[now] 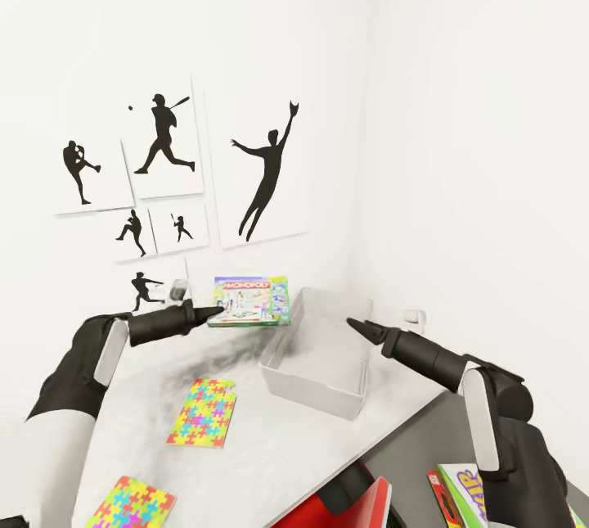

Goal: Put all the toys in the child's room - the three board games (two on the bed and one on the table), the two jigsaw puzzles on the table, and the tennis ball on the table - inside the toy box on the table in the child's room.

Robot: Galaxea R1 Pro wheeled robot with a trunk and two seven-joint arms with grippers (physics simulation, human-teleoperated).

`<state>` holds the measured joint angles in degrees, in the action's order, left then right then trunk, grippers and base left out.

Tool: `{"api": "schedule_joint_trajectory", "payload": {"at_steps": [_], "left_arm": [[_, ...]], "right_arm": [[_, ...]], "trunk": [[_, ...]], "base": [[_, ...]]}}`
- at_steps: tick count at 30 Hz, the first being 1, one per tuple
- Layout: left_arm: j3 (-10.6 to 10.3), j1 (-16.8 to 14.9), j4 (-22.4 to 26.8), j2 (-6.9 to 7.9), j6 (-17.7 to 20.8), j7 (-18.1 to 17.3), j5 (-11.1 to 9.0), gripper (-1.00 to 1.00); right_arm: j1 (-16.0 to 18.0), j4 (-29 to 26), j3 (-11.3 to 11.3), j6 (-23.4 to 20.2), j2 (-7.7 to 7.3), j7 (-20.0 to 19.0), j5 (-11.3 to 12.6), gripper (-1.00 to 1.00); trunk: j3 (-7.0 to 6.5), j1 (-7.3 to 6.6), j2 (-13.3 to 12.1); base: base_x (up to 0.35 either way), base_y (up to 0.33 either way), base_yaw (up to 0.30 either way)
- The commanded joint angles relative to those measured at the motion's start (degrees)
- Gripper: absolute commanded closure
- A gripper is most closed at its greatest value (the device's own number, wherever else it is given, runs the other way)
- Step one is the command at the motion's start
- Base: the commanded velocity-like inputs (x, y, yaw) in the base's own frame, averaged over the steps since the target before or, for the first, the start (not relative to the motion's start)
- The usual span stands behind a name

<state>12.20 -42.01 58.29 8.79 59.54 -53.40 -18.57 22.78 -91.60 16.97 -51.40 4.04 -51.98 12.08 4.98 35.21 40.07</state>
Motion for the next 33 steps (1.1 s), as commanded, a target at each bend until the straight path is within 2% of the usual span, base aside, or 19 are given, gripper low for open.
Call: {"api": "schedule_joint_trajectory", "payload": {"at_steps": [1,2,4,5,6,7,12,14,16,19,27,29,33], "left_arm": [[-1.0,-2.79,-2.5,-2.04,-0.03,2.41,0.38,1.0],[-1.23,-3.72,-3.51,-2.79,-0.07,3.34,0.4,1.0],[-1.84,-7.21,-7.75,-5.51,-0.24,7.68,0.46,1.0],[-2.05,-9.46,-10.88,-7.04,-0.33,11.61,0.55,1.0],[-2.09,-10.13,-11.82,-7.55,-0.36,13.01,0.55,1.0],[-2.18,-11.91,-13.98,-9.23,-0.45,17.19,0.55,1.0],[-2.26,-15.65,-17.24,-14.91,-1.04,29.09,0.5,1.0],[-2.24,-16.71,-18.36,-16.35,-1.63,32.77,0.48,1.0],[-2.2,-17.22,-19.67,-17.15,-2.68,35.14,0.42,1.0],[-2.24,-17.48,-21.38,-18.06,-4.2,36.49,0.51,1.0],[-2.61,-17.57,-26.71,-18.53,-8.2,37.07,0.7,1.0],[-3.68,-17.57,-27.34,-18.54,-9.01,37.06,0.72,1.0],[-7.62,-17.58,-27.79,-18.57,-9.89,37.05,0.63,1.0]], "right_arm": [[0.07,-0.04,0.32,-0.23,-0.4,-0.41,-0.04,-1.0],[0.07,-0.04,0.36,-0.22,-0.49,-0.44,-0.04,-1.0],[0.07,-0.06,0.74,-0.2,-0.72,-0.52,-0.04,-1.0],[0.07,-0.06,1.43,-0.19,-0.8,-0.59,-0.04,-1.0],[0.07,-0.06,1.7,-0.19,-0.82,-0.6,-0.04,-1.0],[0.07,-0.05,2.57,-0.23,-0.85,-0.63,-0.04,-1.0],[0.07,-0.04,5.32,-0.35,-0.88,-2.04,-0.04,-1.0],[0.07,-0.04,6.38,-0.36,-0.9,-3.48,-0.04,-1.0],[0.07,-0.03,7.81,-0.36,-0.89,-4.67,-0.04,-1.0],[0.07,0.01,9.58,-0.36,-0.88,-5.54,-0.04,-1.0],[0.07,0.02,10.34,-0.36,-0.88,-5.84,-0.1,-1.0],[0.07,0.02,10.36,-0.36,-0.88,-5.84,-0.11,-1.0],[0.07,0.02,10.36,-0.36,-0.88,-5.81,-0.12,-1.0]], "trunk": [[0.11,0.02,0.1],[0.11,0.02,0.1],[0.11,0.02,0.1],[0.11,0.02,0.1],[0.11,0.02,0.1],[0.11,0.02,0.1],[0.12,0.02,0.1],[0.15,0.02,0.1],[0.2,0.02,0.1],[0.33,0.02,0.1],[0.98,0.02,0.1],[1.16,0.02,0.1],[1.53,0.02,0.1]], "base": [[0.0,0.0,0.0],[0.0,0.0,0.0],[0.0,0.0,0.0],[0.0,0.0,0.0],[0.0,0.0,0.0],[0.0,0.0,0.0],[0.0,0.0,0.0],[0.0,0.0,0.0],[0.0,0.0,0.0],[0.0,0.0,0.0],[0.0,0.0,0.0],[0.0,0.0,0.0],[0.0,0.0,0.0]]}}
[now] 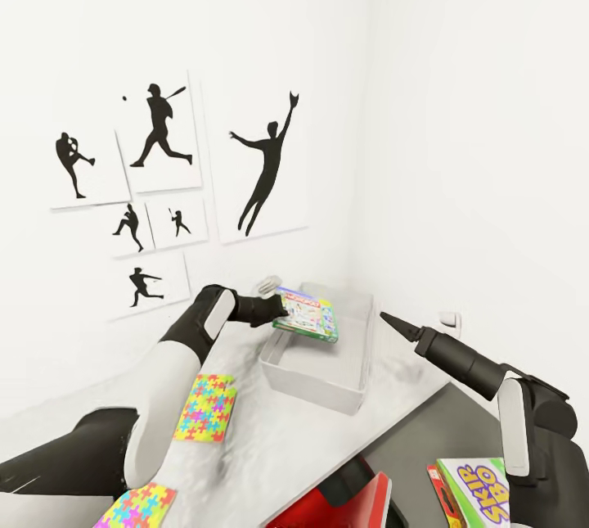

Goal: Put all the toys in the child's room - the three board games (two on the bed and one on the table), the two jigsaw puzzles on the table, and the tennis ball on the table - inside the toy box on the table in the child's room.

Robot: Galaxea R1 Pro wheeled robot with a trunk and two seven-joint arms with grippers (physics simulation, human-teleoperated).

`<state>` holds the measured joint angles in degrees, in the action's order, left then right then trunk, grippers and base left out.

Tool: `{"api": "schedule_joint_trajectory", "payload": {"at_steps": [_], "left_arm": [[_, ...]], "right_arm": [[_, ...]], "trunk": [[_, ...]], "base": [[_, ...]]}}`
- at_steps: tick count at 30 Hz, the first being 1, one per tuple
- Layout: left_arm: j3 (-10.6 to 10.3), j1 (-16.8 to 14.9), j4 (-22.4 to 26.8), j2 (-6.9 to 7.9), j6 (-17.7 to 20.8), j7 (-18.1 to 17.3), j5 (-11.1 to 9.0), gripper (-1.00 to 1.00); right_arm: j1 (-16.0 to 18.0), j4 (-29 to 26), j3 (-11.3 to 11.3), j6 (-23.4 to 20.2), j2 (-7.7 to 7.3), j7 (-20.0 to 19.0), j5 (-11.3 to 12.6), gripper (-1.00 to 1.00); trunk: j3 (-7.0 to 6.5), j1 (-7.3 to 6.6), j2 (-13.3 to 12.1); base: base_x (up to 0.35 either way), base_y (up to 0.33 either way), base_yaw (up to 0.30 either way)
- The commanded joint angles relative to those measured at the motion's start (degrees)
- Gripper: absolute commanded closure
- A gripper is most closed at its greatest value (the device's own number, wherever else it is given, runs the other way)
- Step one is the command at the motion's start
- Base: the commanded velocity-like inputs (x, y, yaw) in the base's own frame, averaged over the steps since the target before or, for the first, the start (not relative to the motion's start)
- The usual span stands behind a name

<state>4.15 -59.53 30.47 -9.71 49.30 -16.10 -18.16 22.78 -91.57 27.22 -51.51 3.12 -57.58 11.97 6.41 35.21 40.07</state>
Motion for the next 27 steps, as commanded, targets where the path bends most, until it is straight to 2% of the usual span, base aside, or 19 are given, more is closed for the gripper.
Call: {"api": "schedule_joint_trajectory", "payload": {"at_steps": [1,5,12,17,19,23,27], "left_arm": [[-0.45,-0.06,0.0,-0.14,0.09,-0.24,0.19,1.0],[-2.24,-0.06,-0.05,-0.29,-0.3,-0.51,0.15,1.0],[-2.98,-0.06,-0.08,-0.29,-0.34,-1.02,0.15,1.0],[-8.05,-0.06,-0.05,-0.29,-0.41,-1.2,-0.05,1.0],[-9.05,-0.06,0.0,-0.29,-0.42,-1.26,-0.16,1.0],[-9.6,-0.06,0.23,-0.29,-0.43,-1.49,-0.34,1.0],[-9.74,-0.06,0.28,-0.29,-0.43,-3.3,-0.37,1.0]], "right_arm": [[0.07,-0.01,0.11,-0.26,0.05,-0.23,-0.02,-1.0],[0.07,-0.01,0.11,-0.19,0.05,-0.25,-0.02,-1.0],[0.1,-0.01,0.11,-0.17,0.05,-0.25,-0.02,-1.0],[0.1,-0.01,0.09,-0.17,0.05,-0.28,-0.02,-1.0],[0.12,0.02,0.11,-0.17,0.05,-0.32,-0.02,-1.0],[0.12,0.06,0.11,-0.17,0.05,-0.34,-0.02,-1.0],[0.11,0.07,0.11,-0.17,0.05,-0.34,-0.02,-1.0]], "trunk": [[0.2,0.02,0.09],[0.57,0.02,0.09],[1.22,0.02,0.09],[1.69,0.02,0.09],[1.88,0.02,0.09],[2.25,0.02,0.09],[2.62,0.02,0.09]], "base": [[0.0,0.0,0.0],[0.0,0.0,0.0],[0.0,0.0,0.0],[0.0,0.0,0.0],[0.0,0.0,0.0],[0.0,0.0,0.0],[0.0,0.0,0.0]]}}
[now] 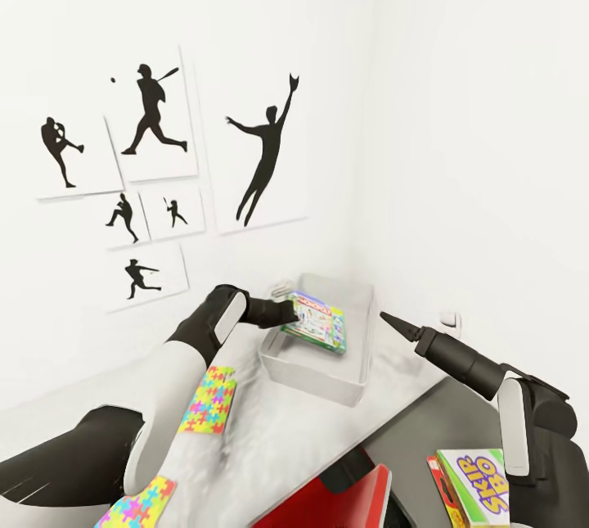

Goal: Put all the toys in the child's room - the three board games (two on the bed and one on the table), the two jigsaw puzzles on the table, and the tennis ball on the table - inside the toy box on the table in the child's room.

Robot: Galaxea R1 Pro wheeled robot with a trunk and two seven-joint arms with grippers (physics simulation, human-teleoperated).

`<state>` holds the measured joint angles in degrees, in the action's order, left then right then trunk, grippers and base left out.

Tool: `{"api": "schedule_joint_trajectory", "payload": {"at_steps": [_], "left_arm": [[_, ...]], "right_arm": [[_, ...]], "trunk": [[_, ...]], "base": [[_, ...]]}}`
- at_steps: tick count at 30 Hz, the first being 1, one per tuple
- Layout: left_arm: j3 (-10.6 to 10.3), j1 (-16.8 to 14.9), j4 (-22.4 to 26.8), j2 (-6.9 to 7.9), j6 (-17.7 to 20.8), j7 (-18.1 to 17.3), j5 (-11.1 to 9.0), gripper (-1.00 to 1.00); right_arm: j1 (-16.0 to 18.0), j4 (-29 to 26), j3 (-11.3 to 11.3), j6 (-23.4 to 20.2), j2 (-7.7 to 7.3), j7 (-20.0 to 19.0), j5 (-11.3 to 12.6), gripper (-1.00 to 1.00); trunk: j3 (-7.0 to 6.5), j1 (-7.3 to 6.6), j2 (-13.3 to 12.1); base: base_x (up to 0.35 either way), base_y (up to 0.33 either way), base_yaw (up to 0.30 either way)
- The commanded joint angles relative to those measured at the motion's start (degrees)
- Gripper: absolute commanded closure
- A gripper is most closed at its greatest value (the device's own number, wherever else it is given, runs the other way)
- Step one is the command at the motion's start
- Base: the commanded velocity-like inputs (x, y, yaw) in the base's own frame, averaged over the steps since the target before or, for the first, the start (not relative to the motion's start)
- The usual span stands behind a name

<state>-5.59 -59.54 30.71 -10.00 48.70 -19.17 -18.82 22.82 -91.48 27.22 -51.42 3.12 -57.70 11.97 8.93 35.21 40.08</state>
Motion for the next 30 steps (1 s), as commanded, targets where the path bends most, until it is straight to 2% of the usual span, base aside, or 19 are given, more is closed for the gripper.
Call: {"api": "schedule_joint_trajectory", "payload": {"at_steps": [1,10,16,19,27,30], "left_arm": [[-0.01,-0.05,0.04,0.0,0.16,-0.67,0.28,1.0],[-0.1,-0.05,0.45,0.0,0.16,-1.55,0.28,1.0],[-0.1,-0.05,0.48,0.0,0.01,-1.57,0.21,1.0],[-0.27,-0.05,0.49,0.0,-0.01,-1.57,0.19,1.0],[-1.21,-0.05,0.45,0.0,-0.01,-1.49,0.18,1.0],[-2.91,-0.05,0.41,0.0,-0.04,-1.53,0.19,1.0]], "right_arm": [[0.06,-0.01,0.11,-0.26,0.05,-0.22,-0.02,-1.0],[0.08,-0.08,0.3,-0.19,-0.02,-0.43,0.02,-1.0],[0.12,-0.1,2.89,-0.03,-0.43,-3.8,0.0,-1.0],[0.12,-0.1,3.33,0.0,-0.44,-4.29,-0.01,-1.0],[0.12,-0.1,3.54,0.01,-0.48,-4.52,-0.02,-1.0],[0.12,-0.1,3.55,0.01,-0.48,-4.52,-0.02,-1.0]], "trunk": [[0.19,0.01,0.09],[0.61,0.01,0.09],[0.62,0.01,0.09],[0.62,0.01,0.09],[0.91,0.01,0.09],[1.17,0.01,0.09]], "base": [[0.0,0.0,0.0],[0.0,0.0,0.0],[0.0,0.0,0.0],[0.0,0.0,0.0],[0.0,0.0,0.0],[0.0,0.0,0.0]]}}
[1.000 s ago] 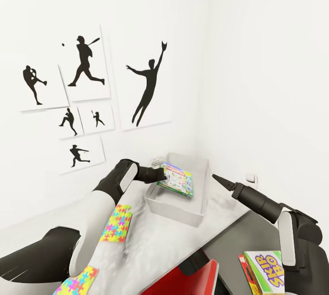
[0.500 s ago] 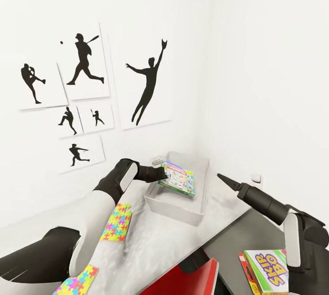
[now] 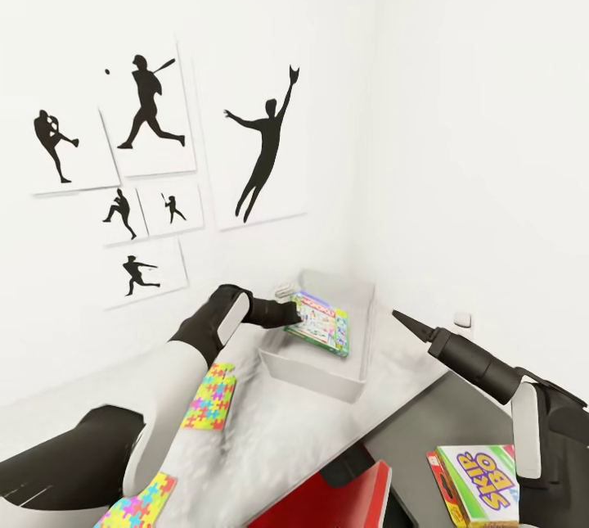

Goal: Put all the toys in the child's room - the three board games (two on the bed and one on the table), the two jigsaw puzzles on the table, and the tennis ball on the table - inside the toy box on the table in the child's room.

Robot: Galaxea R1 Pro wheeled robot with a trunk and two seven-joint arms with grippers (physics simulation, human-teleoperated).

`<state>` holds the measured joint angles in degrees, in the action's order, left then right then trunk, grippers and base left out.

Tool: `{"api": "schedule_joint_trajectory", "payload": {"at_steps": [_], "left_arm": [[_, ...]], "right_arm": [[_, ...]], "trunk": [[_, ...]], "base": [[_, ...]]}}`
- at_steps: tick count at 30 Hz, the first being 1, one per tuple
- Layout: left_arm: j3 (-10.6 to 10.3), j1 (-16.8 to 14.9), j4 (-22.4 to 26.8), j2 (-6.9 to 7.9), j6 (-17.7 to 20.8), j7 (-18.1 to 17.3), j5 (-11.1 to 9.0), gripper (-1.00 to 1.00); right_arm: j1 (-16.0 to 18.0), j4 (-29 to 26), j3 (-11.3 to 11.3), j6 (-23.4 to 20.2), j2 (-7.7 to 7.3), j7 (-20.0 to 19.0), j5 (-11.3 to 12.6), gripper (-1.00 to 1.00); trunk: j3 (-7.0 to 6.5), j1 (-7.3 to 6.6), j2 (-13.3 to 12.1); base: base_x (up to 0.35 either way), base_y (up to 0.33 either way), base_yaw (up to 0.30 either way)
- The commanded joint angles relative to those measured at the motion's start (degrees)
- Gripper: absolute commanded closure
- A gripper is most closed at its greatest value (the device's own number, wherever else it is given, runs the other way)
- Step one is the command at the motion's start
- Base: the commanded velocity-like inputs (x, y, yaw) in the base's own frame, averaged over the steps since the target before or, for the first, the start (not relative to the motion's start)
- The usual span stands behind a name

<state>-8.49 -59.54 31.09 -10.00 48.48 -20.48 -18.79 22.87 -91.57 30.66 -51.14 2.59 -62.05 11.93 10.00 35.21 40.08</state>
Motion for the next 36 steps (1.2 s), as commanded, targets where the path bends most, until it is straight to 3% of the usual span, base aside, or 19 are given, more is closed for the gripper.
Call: {"api": "schedule_joint_trajectory", "payload": {"at_steps": [1,6,28,36], "left_arm": [[-0.78,-0.05,0.03,0.0,0.13,-0.23,0.16,1.0],[-2.46,-0.05,0.06,0.0,-0.03,-0.26,0.16,1.0],[-2.81,-0.06,0.11,0.0,-2.07,-2.63,0.16,1.0],[-5.71,-0.05,0.11,0.0,-2.07,-2.67,0.16,1.0]], "right_arm": [[0.07,-0.01,0.1,-0.27,0.08,-0.18,0.03,-1.0],[0.07,-0.01,0.11,-0.27,0.05,-0.18,0.03,-1.0],[0.07,-0.01,0.1,-0.27,0.04,-0.27,0.03,-1.0],[0.07,-0.01,0.1,-0.27,0.04,-0.27,0.03,-1.0]], "trunk": [[0.19,0.01,0.08],[0.65,0.01,0.08],[2.71,0.01,0.08],[3.46,0.01,0.08]], "base": [[0.0,0.0,0.0],[0.0,0.0,0.0],[0.0,0.0,0.0],[0.0,0.0,0.0]]}}
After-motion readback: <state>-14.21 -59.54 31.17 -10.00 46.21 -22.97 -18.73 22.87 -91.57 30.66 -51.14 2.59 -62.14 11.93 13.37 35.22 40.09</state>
